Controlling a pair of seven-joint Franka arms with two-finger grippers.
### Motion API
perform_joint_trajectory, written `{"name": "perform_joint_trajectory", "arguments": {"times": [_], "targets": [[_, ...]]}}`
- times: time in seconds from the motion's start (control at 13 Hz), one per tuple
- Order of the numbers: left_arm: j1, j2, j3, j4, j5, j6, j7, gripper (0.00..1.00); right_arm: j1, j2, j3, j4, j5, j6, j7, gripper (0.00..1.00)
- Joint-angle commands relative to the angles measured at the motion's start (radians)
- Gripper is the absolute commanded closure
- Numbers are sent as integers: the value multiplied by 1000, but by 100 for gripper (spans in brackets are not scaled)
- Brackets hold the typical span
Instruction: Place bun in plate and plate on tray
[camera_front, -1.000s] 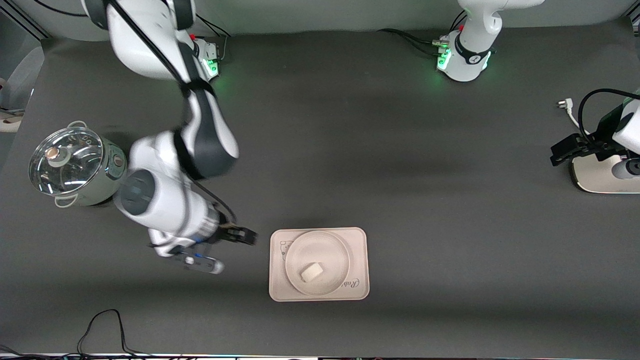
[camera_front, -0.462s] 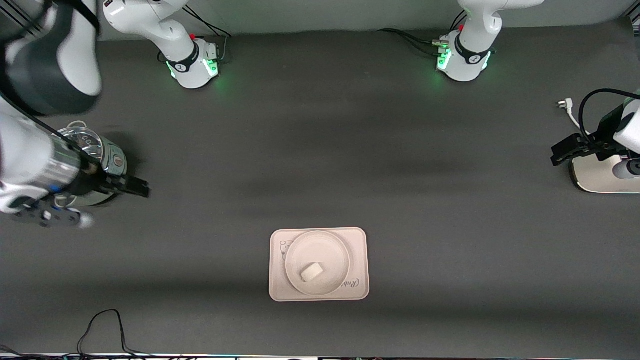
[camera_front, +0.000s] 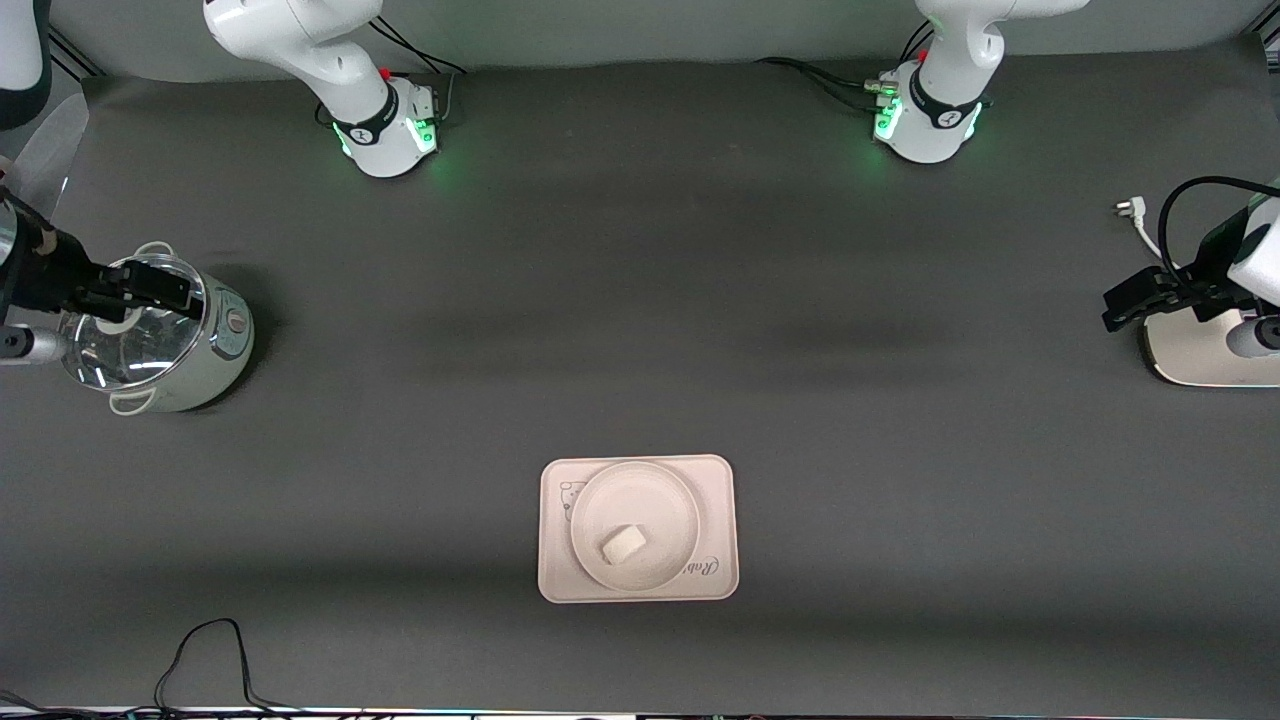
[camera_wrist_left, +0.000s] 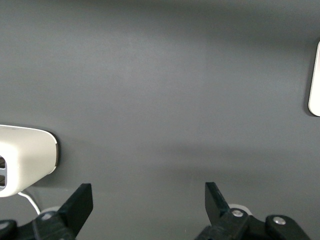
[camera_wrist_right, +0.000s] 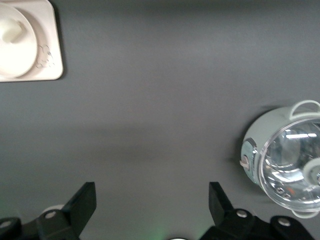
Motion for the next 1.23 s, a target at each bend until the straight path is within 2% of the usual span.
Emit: {"name": "perform_joint_trajectory", "arguments": {"times": [0.0, 0.08, 0.31, 0.38, 0.54, 1.15], "targets": [[-3, -28, 2, -23, 2, 14, 2, 0, -59, -138, 109, -194, -45, 98, -27, 0], [-3, -26, 2, -23, 2, 12, 4, 0, -93, -147, 152, -217, -48, 118, -45, 0], [-3, -26, 0, -19, -4, 11, 5, 0, -305, -140, 390, -212, -53, 131, -53, 0], [-3, -28, 0, -14, -6, 5, 5, 0, -349, -138, 444, -213, -68, 140, -53, 0], [-3, -28, -1, -11, -10, -2, 28, 0, -357, -140, 463, -212, -96, 148, -52, 0], [-12, -20, -6, 8, -1, -6, 67, 0, -354, -167, 385, -202, -54, 131, -150, 0]]}}
